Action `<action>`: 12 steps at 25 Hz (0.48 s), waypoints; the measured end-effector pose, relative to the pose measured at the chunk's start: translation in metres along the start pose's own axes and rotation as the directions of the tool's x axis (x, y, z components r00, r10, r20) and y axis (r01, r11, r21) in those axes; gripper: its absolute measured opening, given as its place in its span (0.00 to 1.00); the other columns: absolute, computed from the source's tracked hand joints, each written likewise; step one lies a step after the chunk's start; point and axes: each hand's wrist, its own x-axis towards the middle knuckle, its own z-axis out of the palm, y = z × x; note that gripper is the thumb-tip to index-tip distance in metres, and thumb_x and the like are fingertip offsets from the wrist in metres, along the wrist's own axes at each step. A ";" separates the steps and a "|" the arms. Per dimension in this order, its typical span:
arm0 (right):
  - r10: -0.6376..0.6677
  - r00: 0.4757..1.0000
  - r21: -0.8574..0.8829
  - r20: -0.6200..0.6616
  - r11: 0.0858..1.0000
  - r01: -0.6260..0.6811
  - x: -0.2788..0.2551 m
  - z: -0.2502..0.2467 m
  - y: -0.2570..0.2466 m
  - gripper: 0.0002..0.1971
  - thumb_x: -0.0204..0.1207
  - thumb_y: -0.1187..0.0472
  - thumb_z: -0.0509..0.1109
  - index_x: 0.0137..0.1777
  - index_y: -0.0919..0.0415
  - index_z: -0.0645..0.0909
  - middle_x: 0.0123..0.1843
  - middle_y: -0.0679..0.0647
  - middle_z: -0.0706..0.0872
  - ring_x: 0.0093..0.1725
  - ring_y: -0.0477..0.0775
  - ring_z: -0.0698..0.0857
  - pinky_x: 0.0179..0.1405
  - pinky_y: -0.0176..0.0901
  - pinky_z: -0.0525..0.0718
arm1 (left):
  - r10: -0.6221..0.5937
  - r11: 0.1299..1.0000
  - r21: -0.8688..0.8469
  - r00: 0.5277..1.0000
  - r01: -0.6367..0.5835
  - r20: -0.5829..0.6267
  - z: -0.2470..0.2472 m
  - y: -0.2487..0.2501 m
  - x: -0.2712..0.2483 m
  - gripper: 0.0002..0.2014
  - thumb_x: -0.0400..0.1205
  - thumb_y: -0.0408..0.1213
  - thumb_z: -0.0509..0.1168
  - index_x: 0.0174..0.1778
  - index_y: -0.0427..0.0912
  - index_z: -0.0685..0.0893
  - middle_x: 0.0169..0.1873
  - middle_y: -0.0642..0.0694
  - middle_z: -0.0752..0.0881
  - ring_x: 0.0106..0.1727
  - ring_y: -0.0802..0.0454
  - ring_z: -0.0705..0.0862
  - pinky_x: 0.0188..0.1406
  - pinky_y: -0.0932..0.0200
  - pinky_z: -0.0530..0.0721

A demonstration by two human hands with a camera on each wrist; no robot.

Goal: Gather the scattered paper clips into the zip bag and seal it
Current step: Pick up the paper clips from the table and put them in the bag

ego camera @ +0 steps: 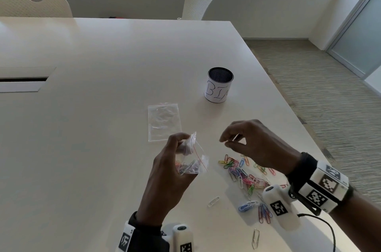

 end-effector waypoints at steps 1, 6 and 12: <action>-0.010 0.998 -0.059 0.058 0.998 0.013 -0.002 0.004 0.009 0.08 0.80 0.59 0.79 0.58 0.50 0.92 0.58 0.42 0.92 0.53 0.40 0.90 0.57 0.46 0.91 | -0.001 1.000 0.003 1.000 0.001 0.001 0.000 0.000 0.000 0.30 0.75 0.42 0.82 0.68 0.61 0.76 0.51 0.63 0.87 0.51 0.64 0.87 0.38 0.75 0.83; -0.099 0.946 -0.200 0.308 0.966 0.166 -0.013 0.024 0.031 0.15 0.88 0.53 0.68 0.72 0.40 0.84 0.75 0.35 0.82 0.74 0.34 0.77 0.74 0.40 0.80 | -0.003 1.000 0.017 1.000 0.003 0.007 0.000 0.000 0.000 0.31 0.75 0.40 0.83 0.69 0.61 0.75 0.52 0.61 0.87 0.49 0.64 0.86 0.38 0.74 0.83; -0.046 0.889 -0.280 0.456 0.941 0.192 -0.028 0.010 0.036 0.28 0.78 0.33 0.72 0.77 0.36 0.77 0.77 0.32 0.73 0.73 0.34 0.72 0.70 0.37 0.78 | -0.002 1.000 0.004 1.000 0.002 0.002 0.000 -0.001 -0.001 0.30 0.75 0.40 0.82 0.69 0.59 0.76 0.53 0.61 0.87 0.55 0.65 0.86 0.40 0.77 0.82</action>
